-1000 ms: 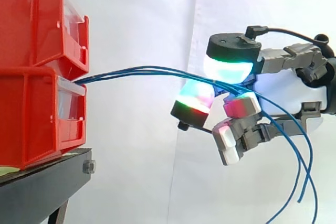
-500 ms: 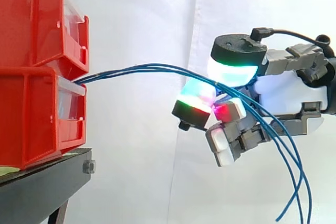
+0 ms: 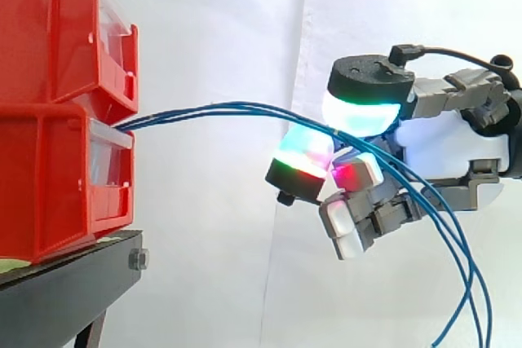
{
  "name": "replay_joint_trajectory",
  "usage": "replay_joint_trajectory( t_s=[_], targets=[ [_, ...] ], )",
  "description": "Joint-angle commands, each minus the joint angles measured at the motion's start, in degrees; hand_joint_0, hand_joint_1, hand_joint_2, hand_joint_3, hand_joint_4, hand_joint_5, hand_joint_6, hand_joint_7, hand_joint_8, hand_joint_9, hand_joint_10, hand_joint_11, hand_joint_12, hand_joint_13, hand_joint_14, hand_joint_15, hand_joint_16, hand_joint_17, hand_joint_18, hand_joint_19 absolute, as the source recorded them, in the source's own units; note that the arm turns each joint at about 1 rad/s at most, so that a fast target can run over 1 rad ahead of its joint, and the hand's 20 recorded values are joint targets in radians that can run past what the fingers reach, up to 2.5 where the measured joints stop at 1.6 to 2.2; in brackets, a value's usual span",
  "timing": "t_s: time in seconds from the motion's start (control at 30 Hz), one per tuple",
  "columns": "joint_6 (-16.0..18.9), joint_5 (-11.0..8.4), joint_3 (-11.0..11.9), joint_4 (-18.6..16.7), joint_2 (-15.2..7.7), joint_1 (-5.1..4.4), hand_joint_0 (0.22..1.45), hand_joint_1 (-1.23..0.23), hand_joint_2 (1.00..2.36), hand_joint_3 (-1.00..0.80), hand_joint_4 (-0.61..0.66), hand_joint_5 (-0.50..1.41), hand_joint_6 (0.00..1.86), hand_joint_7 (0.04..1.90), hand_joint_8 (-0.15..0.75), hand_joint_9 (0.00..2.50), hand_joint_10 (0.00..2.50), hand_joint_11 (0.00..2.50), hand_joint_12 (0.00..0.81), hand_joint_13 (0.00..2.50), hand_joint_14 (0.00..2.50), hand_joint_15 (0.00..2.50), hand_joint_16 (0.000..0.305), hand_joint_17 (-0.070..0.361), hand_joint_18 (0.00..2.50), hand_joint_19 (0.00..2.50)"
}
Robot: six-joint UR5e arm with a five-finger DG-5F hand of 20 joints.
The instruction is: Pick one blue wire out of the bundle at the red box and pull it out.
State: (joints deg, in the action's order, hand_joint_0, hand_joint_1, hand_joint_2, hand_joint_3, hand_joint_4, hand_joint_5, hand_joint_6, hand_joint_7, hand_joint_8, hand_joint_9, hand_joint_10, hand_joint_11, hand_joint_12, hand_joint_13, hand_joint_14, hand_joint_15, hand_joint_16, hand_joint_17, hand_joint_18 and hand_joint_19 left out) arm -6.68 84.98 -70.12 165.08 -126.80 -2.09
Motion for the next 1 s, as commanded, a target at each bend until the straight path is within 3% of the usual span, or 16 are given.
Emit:
replay_joint_trajectory(
  t_s=[0.0,0.3,0.67,0.77,0.97],
  targets=[
    [0.0,0.27,0.1,0.0,0.0,0.07,0.64,-0.73,1.01,-0.12,0.36,-0.14,0.76,0.82,0.3,1.05,0.02,0.76,0.39,0.85,0.02,0.56,0.066,0.148,0.63,0.58],
    [0.0,0.54,0.0,-0.1,0.1,-0.02,0.66,-0.64,1.01,-0.1,0.36,-0.1,0.63,1.01,0.294,1.09,0.02,0.75,0.383,0.85,0.02,0.55,0.064,0.145,0.62,0.59],
    [0.0,0.45,0.0,-0.1,0.1,0.07,0.6,-0.72,1.01,-0.06,0.41,-0.11,0.74,0.87,0.324,1.12,0.02,0.77,0.421,0.88,0.02,0.55,0.072,0.163,0.67,0.57],
    [0.0,0.54,0.1,-0.1,0.1,0.07,0.59,-0.74,1.01,-0.14,0.37,-0.13,0.81,0.8,0.32,1.12,0.02,0.78,0.416,0.87,0.02,0.55,0.071,0.16,0.65,0.58],
    [0.0,0.54,0.0,-0.1,0.0,0.07,0.58,-0.72,1.01,-0.14,0.32,-0.13,0.86,0.81,0.321,1.13,0.03,0.79,0.416,0.87,0.02,0.55,0.071,0.16,0.65,0.58]
  ],
)
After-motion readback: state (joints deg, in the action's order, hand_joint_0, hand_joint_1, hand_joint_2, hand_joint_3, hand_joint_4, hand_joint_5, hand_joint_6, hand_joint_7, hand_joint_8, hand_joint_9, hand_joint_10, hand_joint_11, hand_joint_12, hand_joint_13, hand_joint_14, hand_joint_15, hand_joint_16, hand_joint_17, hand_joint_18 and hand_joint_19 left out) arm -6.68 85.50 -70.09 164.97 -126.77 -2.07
